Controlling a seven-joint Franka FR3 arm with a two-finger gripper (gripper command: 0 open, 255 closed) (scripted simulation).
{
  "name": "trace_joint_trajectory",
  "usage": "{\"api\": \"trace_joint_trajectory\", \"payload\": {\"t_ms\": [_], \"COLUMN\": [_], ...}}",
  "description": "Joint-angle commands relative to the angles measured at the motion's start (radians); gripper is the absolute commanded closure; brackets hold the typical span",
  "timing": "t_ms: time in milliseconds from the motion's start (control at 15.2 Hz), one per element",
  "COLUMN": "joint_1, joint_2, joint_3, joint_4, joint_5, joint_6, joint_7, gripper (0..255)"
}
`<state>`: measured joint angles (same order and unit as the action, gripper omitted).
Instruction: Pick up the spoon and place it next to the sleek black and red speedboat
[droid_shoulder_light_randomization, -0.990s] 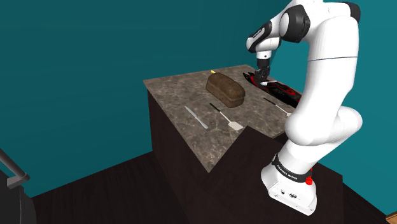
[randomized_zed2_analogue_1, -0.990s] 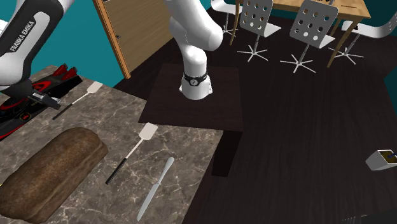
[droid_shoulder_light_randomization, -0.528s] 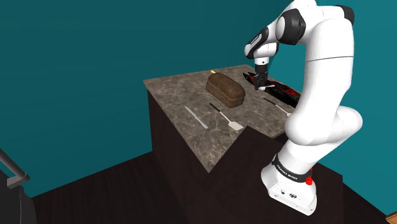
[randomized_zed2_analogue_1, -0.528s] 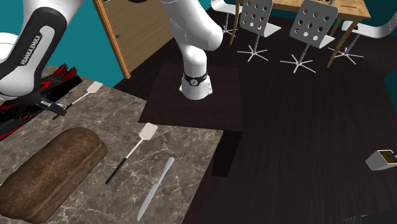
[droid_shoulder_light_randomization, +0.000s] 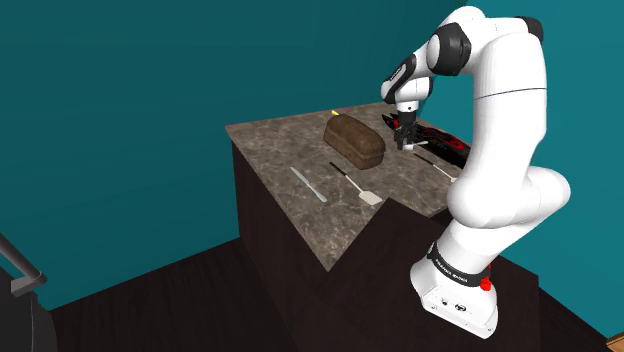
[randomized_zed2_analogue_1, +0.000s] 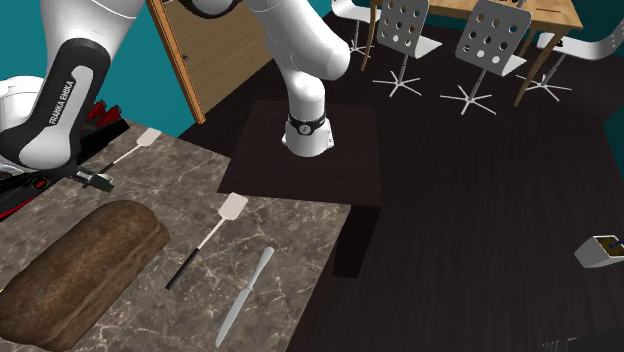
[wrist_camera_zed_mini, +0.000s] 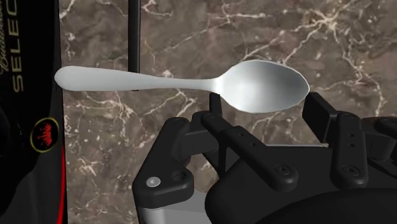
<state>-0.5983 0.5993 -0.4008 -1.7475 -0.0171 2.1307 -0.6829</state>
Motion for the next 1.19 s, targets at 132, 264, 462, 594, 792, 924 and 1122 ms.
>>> {"api": "trace_joint_trajectory", "payload": {"t_ms": [132, 264, 462, 594, 792, 924, 1122], "joint_1": [-0.007, -0.011, -0.016, -0.020, -0.022, -0.022, -0.022], "joint_2": [0.033, 0.052, 0.080, 0.100, 0.108, 0.108, 0.108], "joint_3": [0.007, 0.012, 0.018, 0.023, 0.025, 0.025, 0.025], "joint_4": [-0.004, -0.004, -0.002, 0.000, 0.001, 0.001, 0.001], "joint_5": [0.009, 0.014, 0.021, 0.026, 0.028, 0.028, 0.028], "joint_6": [0.037, 0.054, 0.080, 0.097, 0.104, 0.104, 0.104], "joint_7": [0.000, 0.001, 0.002, 0.003, 0.003, 0.003, 0.003], "gripper": [255, 255, 255, 255, 255, 255, 255]}}
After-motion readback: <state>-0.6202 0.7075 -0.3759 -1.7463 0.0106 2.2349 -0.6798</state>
